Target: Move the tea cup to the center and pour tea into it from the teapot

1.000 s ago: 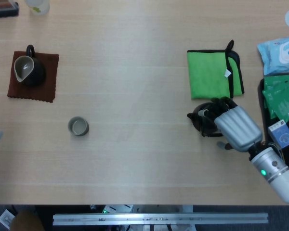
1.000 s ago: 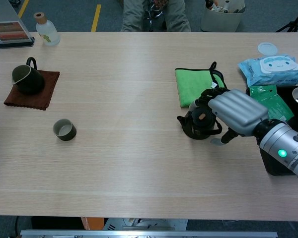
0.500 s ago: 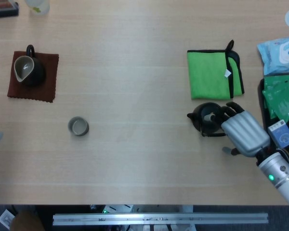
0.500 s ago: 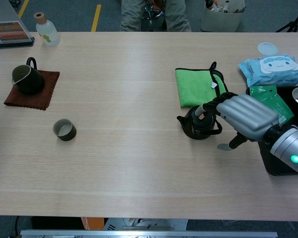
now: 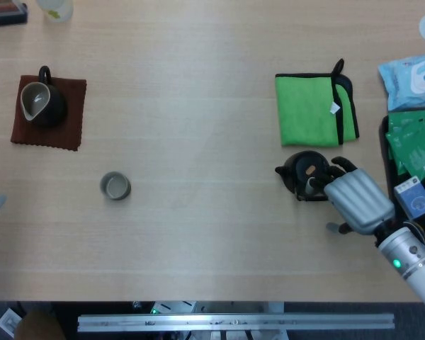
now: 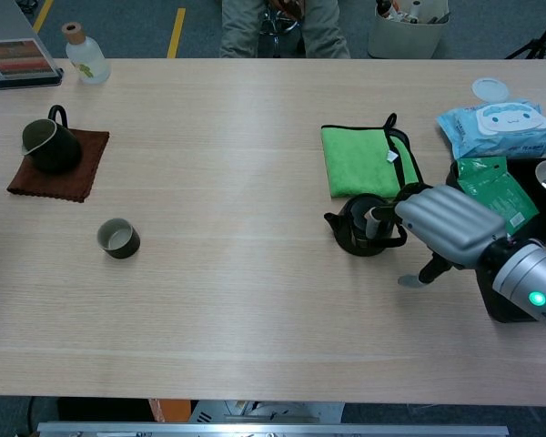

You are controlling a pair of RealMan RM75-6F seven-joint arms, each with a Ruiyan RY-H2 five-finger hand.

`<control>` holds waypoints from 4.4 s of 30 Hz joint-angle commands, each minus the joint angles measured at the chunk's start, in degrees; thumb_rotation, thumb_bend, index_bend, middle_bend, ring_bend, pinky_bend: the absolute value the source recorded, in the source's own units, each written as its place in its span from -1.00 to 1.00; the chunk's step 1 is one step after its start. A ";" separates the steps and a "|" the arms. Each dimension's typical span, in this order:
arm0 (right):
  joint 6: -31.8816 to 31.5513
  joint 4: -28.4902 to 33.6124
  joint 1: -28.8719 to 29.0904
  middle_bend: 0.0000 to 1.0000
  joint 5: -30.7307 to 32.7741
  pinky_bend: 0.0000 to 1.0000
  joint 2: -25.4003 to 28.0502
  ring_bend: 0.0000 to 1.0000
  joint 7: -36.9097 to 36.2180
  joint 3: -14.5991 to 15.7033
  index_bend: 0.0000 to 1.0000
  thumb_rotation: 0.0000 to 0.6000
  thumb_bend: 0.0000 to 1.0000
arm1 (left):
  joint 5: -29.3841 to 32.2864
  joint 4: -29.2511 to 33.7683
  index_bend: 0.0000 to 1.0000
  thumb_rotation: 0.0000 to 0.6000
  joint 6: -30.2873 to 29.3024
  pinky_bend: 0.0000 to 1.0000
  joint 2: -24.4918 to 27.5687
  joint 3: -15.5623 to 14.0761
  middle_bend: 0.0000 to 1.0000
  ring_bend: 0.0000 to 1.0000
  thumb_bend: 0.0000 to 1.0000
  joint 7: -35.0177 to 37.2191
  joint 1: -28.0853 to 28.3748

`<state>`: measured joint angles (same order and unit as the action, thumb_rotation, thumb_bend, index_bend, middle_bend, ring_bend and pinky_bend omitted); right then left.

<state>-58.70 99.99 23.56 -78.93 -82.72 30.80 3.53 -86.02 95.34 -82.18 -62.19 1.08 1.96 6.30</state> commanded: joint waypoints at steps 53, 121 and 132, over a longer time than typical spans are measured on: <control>3.19 3.04 2.46 0.01 5.62 -0.64 3.42 -0.18 3.32 3.06 -0.04 1.00 -1.00 | 0.38 -0.26 -0.41 1.00 0.26 -0.86 0.27 -0.20 -0.48 -0.59 -0.74 0.53 -0.23; 5.05 4.87 4.37 0.67 7.79 -0.64 3.84 0.57 0.00 1.62 0.51 1.00 -1.00 | 1.19 0.01 -0.42 1.00 1.61 -0.86 0.63 -0.28 -0.48 -0.59 -0.74 0.57 0.08; 5.91 4.80 5.20 0.89 10.84 -0.62 4.03 0.77 -3.34 -0.02 0.72 1.00 -1.00 | 1.27 0.10 -0.42 1.00 1.86 -0.86 0.77 -0.32 -0.48 -0.59 -0.74 0.43 0.17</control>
<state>-52.99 104.70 28.65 -68.37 -78.76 27.75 3.63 -84.75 95.44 -80.32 -61.41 0.76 2.40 6.47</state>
